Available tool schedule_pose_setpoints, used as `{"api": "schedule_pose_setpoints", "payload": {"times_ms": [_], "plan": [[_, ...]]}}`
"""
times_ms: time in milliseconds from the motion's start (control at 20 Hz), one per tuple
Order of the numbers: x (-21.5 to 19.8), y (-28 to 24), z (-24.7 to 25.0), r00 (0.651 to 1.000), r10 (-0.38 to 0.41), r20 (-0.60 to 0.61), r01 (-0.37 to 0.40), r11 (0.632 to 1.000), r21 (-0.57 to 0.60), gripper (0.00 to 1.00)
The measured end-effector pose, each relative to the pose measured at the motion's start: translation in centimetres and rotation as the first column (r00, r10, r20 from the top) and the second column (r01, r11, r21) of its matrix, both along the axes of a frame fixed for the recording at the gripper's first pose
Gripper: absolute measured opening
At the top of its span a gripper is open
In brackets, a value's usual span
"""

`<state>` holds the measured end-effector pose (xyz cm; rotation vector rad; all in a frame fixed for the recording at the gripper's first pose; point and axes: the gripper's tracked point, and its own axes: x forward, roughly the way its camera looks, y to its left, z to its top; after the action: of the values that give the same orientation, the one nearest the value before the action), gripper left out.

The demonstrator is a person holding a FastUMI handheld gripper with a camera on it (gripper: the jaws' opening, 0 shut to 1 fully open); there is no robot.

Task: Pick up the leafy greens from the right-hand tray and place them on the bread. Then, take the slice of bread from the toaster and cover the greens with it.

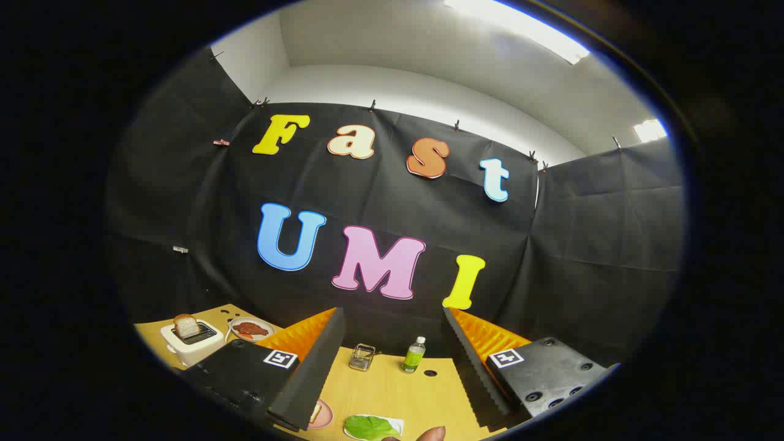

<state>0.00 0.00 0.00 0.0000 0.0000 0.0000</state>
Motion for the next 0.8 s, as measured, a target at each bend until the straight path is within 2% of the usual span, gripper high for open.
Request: {"api": "schedule_pose_setpoints", "payload": {"times_ms": [800], "plan": [[-0.1,-0.4,-1.2,1.0,-0.01,-0.028,0.01,1.0,0.011,0.97]]}}
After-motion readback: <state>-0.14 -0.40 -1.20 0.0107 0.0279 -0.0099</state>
